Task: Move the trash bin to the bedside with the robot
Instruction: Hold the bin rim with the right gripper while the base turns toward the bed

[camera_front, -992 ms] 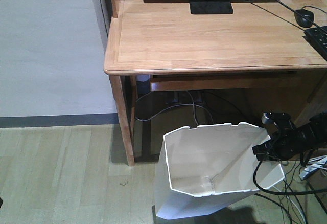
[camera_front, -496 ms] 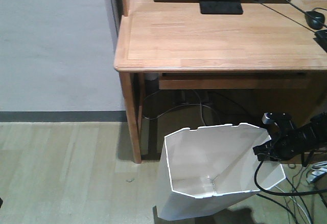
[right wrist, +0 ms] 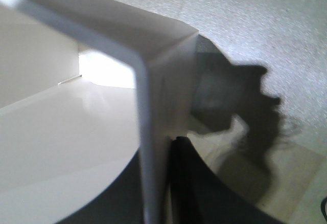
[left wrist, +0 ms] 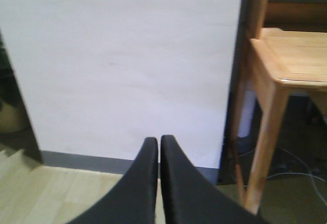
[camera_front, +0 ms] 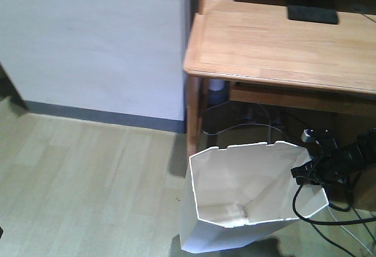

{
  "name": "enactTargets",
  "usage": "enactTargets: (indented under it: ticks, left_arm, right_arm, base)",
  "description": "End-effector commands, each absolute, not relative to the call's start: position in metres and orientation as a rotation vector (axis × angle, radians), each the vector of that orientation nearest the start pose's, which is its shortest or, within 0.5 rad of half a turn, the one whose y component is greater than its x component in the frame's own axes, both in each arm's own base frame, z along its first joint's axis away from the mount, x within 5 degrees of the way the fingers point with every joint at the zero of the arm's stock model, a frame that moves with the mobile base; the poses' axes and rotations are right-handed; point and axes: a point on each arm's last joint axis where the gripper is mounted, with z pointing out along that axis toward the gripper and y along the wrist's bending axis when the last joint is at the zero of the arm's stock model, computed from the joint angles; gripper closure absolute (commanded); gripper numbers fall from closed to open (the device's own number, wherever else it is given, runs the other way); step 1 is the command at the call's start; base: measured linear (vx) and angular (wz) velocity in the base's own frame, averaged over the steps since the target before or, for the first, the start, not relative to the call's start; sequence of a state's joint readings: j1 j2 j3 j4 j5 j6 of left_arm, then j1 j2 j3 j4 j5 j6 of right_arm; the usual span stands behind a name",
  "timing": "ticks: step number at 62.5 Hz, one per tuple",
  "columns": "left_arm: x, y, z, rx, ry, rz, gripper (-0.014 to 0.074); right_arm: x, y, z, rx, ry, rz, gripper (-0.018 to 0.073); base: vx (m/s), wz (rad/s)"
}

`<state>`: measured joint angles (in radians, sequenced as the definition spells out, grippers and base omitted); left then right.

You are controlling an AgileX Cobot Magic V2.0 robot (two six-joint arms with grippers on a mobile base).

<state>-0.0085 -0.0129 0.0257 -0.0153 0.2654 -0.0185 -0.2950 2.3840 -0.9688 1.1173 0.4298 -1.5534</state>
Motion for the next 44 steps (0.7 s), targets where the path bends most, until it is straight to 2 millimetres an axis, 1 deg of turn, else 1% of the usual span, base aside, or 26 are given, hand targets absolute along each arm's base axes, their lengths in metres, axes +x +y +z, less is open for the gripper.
enactTargets:
  ticks: [1, 19, 44]
  left_arm:
    - [0.0555, -0.0011, 0.1819, -0.02, 1.697, -0.044, 0.0602]
    - [0.0555, -0.0011, 0.1819, -0.02, 1.697, -0.044, 0.0602]
    - [0.0555, -0.0011, 0.1819, -0.02, 1.697, -0.044, 0.0602]
  right_arm:
    - [0.3243, -0.0487, -0.0013, -0.24, 2.787, 0.727, 0.0564]
    - [0.3243, -0.0487, -0.0013, -0.24, 2.787, 0.727, 0.0564]
    - [0.3243, -0.0487, -0.0013, -0.24, 2.787, 0.727, 0.0564]
  base:
    - [-0.05, 0.49]
    - [-0.05, 0.52]
    - [0.0, 0.44]
